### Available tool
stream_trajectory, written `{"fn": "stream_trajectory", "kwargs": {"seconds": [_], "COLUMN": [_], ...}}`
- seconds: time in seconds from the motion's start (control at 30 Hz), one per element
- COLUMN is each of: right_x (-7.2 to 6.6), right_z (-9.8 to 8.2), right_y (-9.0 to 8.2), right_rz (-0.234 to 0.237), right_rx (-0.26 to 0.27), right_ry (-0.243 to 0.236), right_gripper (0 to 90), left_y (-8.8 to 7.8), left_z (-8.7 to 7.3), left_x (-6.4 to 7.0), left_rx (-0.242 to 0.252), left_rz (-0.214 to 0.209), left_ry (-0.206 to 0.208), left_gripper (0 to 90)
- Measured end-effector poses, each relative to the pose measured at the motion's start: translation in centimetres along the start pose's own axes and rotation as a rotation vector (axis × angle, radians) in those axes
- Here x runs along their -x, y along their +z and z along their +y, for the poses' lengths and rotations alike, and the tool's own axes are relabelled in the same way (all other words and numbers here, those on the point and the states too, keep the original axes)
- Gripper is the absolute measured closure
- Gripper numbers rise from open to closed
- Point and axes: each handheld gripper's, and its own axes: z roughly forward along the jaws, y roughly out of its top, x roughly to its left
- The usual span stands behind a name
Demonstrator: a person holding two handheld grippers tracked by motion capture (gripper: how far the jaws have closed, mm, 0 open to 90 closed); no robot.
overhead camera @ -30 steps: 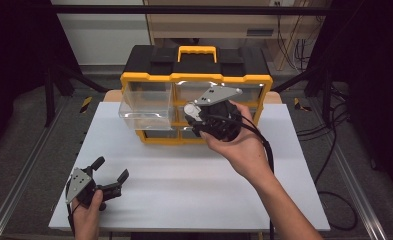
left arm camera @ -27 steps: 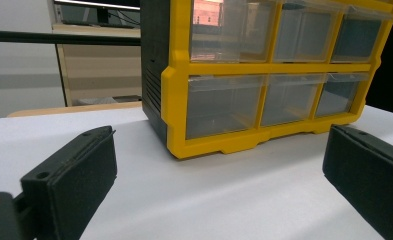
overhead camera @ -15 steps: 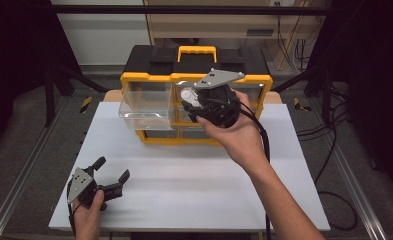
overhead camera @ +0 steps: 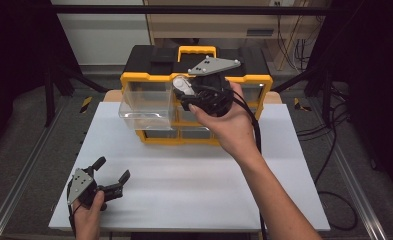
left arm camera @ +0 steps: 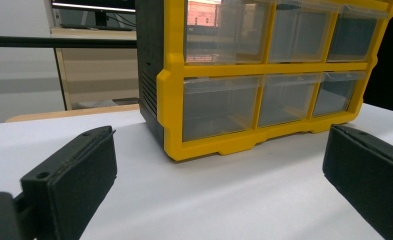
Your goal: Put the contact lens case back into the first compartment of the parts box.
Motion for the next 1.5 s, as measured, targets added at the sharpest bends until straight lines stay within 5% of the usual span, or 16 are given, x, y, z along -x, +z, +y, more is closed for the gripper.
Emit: {"fn": "stream_trajectory", "kwargs": {"seconds": [0.67, 1.5], "right_x": [-0.8, -2.5], "right_z": [1.3, 2.0], "right_y": [1.5, 2.9], "right_rz": [0.026, 0.066], "right_rx": [0.032, 0.017], "right_ry": [0.027, -0.002], "right_gripper": [49.0, 49.0], "left_y": [-0.2, -0.2], "left_z": [0.1, 0.1], "left_x": [-0.1, -0.1], "left_rx": [0.005, 0.005], "left_rz": [0.008, 0.009], "left_ry": [0.005, 0.007], "left_gripper": [0.6, 0.6]}}
